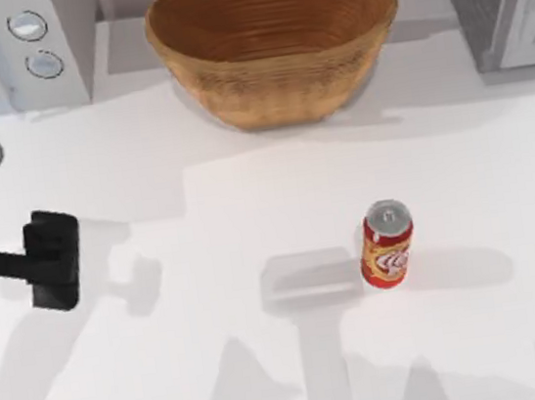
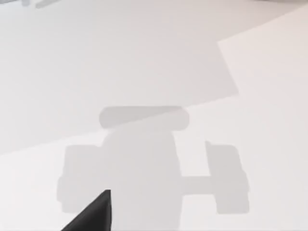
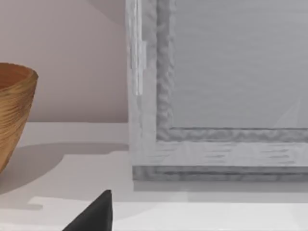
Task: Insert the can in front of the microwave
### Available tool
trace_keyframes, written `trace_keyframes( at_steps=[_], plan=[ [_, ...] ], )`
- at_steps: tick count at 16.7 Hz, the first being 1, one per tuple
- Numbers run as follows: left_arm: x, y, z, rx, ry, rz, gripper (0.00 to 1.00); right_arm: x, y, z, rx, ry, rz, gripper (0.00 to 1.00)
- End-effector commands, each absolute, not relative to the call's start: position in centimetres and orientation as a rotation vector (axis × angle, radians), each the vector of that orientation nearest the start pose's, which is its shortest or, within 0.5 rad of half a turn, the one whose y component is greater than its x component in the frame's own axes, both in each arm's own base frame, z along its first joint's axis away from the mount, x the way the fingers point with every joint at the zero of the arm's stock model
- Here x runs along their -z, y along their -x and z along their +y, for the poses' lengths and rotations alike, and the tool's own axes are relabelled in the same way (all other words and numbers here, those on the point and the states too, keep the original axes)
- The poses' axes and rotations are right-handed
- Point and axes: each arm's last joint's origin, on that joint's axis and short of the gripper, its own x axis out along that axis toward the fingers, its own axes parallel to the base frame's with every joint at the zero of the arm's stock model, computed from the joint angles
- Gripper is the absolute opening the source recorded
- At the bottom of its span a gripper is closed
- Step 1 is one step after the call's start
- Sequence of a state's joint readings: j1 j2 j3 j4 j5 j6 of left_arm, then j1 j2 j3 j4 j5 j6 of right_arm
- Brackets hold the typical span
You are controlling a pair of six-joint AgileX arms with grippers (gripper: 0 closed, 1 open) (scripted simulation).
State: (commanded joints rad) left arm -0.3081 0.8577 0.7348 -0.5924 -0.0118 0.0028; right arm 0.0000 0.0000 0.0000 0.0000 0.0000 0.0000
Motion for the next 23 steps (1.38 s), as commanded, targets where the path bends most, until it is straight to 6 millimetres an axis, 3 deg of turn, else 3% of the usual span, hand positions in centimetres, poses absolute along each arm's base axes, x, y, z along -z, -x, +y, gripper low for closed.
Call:
trace_keyframes(
  at_steps=[5,8,11,14,17,20,23],
  plan=[
    [-29.5,-24.3,-12.5,0.416,-0.260,1.055,1.00,-16.0,-10.6,-0.1,0.000,0.000,0.000,1.00],
    [-29.4,-28.3,-18.3,0.478,-0.361,1.221,1.00,-16.0,-10.6,-0.1,0.000,0.000,0.000,1.00],
    [-28.0,-30.9,-24.4,0.527,-0.454,1.341,1.00,-16.0,-10.6,-0.1,0.000,0.000,0.000,1.00],
    [-26.0,-32.1,-29.8,0.566,-0.530,1.417,1.00,-16.0,-10.6,-0.1,0.000,0.000,0.000,1.00],
    [-24.1,-32.1,-33.9,0.597,-0.583,1.454,1.00,-16.0,-10.6,-0.1,0.000,0.000,0.000,1.00],
    [-22.7,-31.6,-36.5,0.618,-0.615,1.470,1.00,-16.0,-10.6,-0.1,0.000,0.000,0.000,1.00],
    [-22.0,-31.2,-37.6,0.628,-0.629,1.475,1.00,-16.0,-10.6,-0.1,0.000,0.000,0.000,1.00]
  ],
)
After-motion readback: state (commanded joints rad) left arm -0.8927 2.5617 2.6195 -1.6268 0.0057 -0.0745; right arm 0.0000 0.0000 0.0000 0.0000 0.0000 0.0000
